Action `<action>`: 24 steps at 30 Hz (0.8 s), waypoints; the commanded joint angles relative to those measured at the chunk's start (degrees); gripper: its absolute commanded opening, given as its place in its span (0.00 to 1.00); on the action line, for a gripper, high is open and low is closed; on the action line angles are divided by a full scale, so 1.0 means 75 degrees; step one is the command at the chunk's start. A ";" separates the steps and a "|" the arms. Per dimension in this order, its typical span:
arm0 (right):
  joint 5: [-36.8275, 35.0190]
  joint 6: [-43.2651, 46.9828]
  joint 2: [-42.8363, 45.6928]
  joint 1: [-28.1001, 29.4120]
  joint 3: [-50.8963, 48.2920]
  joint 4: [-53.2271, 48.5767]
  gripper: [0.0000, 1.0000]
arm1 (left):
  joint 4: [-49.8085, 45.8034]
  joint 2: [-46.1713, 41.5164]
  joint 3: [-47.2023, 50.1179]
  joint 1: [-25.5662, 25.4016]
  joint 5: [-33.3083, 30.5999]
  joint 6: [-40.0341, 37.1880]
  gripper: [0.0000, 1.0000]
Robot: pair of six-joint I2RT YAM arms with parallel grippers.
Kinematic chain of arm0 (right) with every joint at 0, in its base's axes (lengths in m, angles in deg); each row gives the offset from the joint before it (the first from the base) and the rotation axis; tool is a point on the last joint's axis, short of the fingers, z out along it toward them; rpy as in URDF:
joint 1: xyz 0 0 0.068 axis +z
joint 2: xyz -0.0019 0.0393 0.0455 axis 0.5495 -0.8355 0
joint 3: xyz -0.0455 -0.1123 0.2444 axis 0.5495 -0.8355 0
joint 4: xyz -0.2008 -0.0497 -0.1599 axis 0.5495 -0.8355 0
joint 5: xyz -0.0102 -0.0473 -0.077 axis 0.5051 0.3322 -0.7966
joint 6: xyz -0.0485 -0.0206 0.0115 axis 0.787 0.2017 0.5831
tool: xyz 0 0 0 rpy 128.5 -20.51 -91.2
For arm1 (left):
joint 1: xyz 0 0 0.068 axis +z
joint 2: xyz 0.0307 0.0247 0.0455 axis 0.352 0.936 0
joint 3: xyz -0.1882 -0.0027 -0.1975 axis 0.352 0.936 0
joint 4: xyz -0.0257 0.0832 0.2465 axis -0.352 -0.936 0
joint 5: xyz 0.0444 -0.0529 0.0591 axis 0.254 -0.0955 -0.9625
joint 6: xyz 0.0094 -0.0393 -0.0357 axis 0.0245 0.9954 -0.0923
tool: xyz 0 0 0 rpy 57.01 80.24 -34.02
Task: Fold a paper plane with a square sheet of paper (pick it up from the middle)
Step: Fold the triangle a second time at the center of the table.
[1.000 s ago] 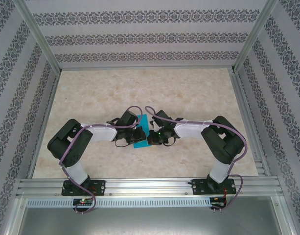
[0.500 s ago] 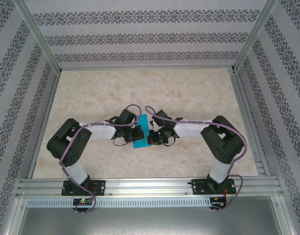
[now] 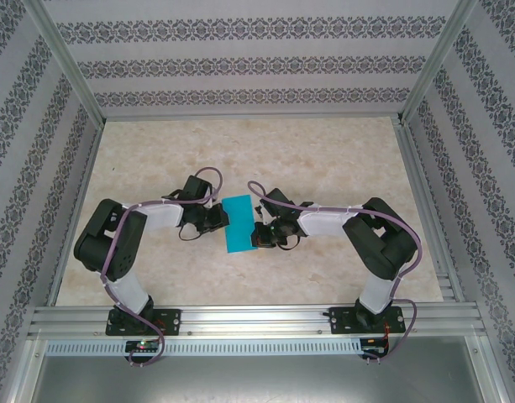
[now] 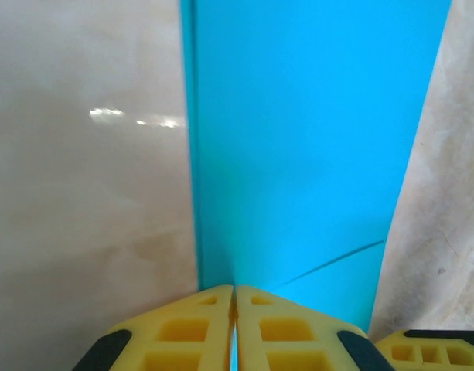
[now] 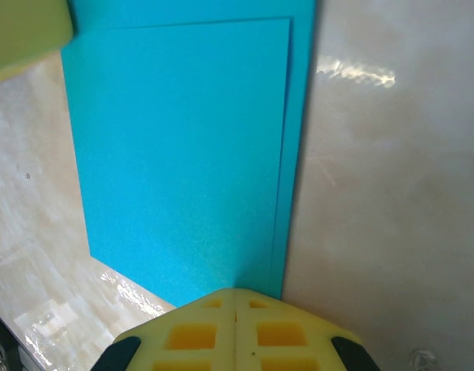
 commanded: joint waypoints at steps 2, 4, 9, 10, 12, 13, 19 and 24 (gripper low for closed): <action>-0.0943 -0.0027 -0.0528 0.0060 -0.0504 -0.1058 0.05 | -0.0807 -0.0380 -0.0280 0.0408 -0.0579 -0.0707 0.12; -0.0825 -0.0096 -0.0404 0.0075 -0.0472 -0.0909 0.05 | -0.0770 -0.0688 -0.0292 0.0397 -0.0350 -0.0727 0.12; -0.0637 -0.0372 -0.0121 0.0165 -0.0516 -0.0409 0.05 | -0.0201 -0.1399 0.0066 0.0018 -0.0005 -0.0334 0.13; -0.0600 -0.0434 -0.0098 0.0180 -0.0562 -0.0257 0.05 | -0.0038 -0.1464 0.0164 -0.0108 0.0003 -0.0216 0.13; -0.0487 -0.0582 -0.0132 0.0198 -0.0590 0.0035 0.05 | 0.0395 -0.1444 0.0363 -0.0414 0.0065 0.0084 0.13; -0.0460 -0.0640 -0.0172 0.0200 -0.0568 0.0122 0.05 | 0.0536 -0.1374 0.0417 -0.0539 0.0094 0.0196 0.13; -0.0443 -0.0941 -0.0322 0.0231 -0.0473 0.0492 0.05 | 0.1408 -0.0705 0.0637 -0.0905 0.0421 0.0700 0.12; -0.0366 -0.0940 -0.0393 0.0255 -0.0294 0.0287 0.05 | 0.1475 -0.0159 0.0444 -0.0929 0.0538 0.0672 0.11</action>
